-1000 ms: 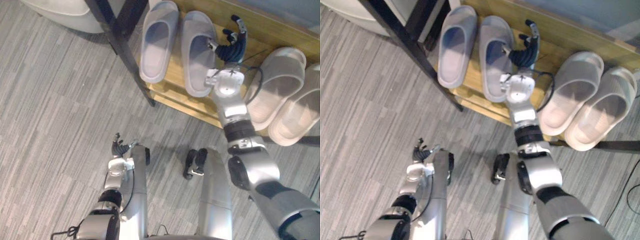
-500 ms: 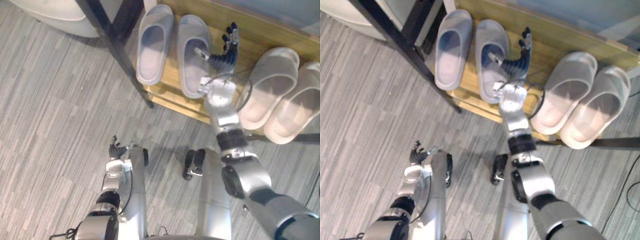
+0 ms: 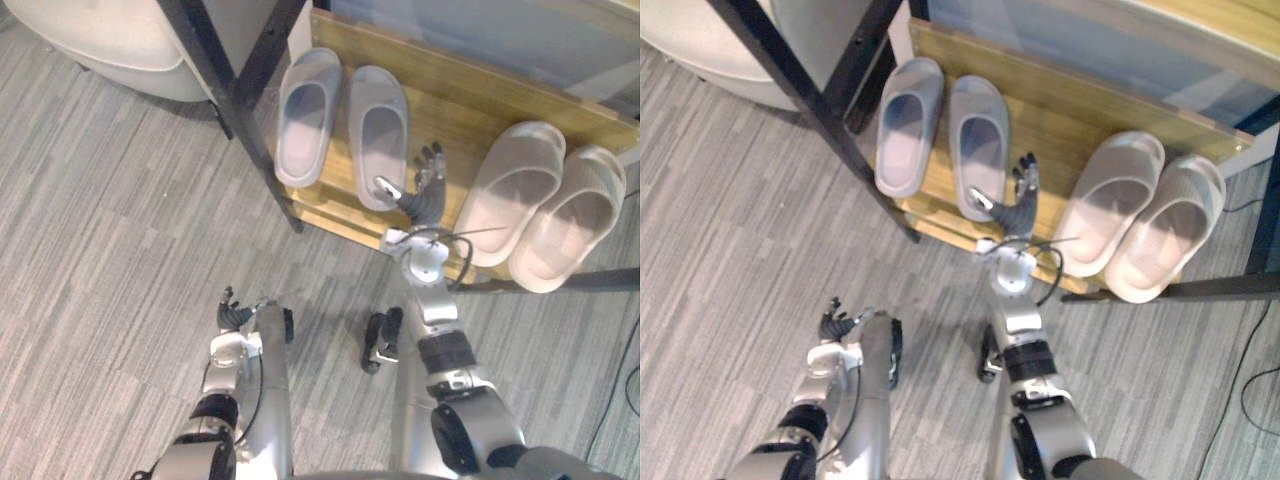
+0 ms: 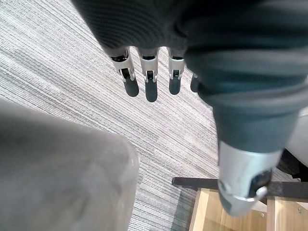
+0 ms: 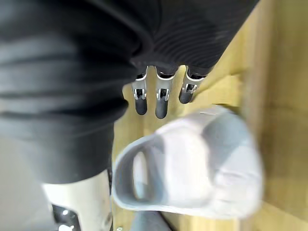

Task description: Organize the slippers on the shoe rack

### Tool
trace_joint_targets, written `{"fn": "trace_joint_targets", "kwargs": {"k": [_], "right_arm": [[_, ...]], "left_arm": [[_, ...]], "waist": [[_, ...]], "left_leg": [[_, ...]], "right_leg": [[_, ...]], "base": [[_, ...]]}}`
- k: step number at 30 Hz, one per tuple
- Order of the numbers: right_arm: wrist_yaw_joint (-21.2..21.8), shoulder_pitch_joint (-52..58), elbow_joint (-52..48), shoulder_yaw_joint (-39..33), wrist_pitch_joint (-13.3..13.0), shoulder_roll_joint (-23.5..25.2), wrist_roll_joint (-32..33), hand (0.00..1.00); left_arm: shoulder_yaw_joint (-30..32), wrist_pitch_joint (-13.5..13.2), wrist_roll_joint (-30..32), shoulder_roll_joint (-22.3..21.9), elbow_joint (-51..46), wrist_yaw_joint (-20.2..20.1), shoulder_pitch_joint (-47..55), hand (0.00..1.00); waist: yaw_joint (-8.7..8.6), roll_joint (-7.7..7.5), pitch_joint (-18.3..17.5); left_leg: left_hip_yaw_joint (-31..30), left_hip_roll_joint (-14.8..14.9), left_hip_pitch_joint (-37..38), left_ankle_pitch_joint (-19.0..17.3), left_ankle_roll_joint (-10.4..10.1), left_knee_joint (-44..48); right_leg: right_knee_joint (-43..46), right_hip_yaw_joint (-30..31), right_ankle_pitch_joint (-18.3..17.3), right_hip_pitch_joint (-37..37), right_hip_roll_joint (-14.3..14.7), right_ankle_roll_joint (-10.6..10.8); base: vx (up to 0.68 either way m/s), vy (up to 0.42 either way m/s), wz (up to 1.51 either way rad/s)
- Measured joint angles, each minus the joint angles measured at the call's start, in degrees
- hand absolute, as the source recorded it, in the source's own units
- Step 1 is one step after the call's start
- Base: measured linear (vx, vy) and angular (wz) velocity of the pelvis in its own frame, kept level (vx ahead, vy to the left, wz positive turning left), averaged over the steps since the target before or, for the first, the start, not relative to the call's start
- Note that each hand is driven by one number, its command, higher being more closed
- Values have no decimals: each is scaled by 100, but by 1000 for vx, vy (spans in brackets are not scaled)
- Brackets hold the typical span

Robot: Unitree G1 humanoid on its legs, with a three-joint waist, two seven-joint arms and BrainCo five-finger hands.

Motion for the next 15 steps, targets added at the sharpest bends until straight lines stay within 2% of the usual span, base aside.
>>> {"fn": "trace_joint_targets", "kwargs": {"k": [3,7,15], "right_arm": [[193,31,-100,121,-117,-3,624,0],[334,-3,-99,392,-160,9,1055,0],[382,-407,117,559,-262,120,1334,0]], "left_arm": [[54,52,5,-19,-25,7,1,0],[58,90,24,-28,-51,9,1,0],[55,83,114,-72,-180,84,-2,0]], "waist": [[1,0,3],[8,1,8],[63,28,87]], "left_leg": [[0,2,2,0,0,-12],[-2,-2,-1,0,0,-15],[-38,-25,-22,3,-3,-28]], "right_leg": [[-1,-2,-7,0,-1,9],[-1,-4,-9,-1,-6,12],[5,-31,-14,-4,-30,18]], "base": [[21,-8,1],[0,0,0],[2,-2,0]]}}
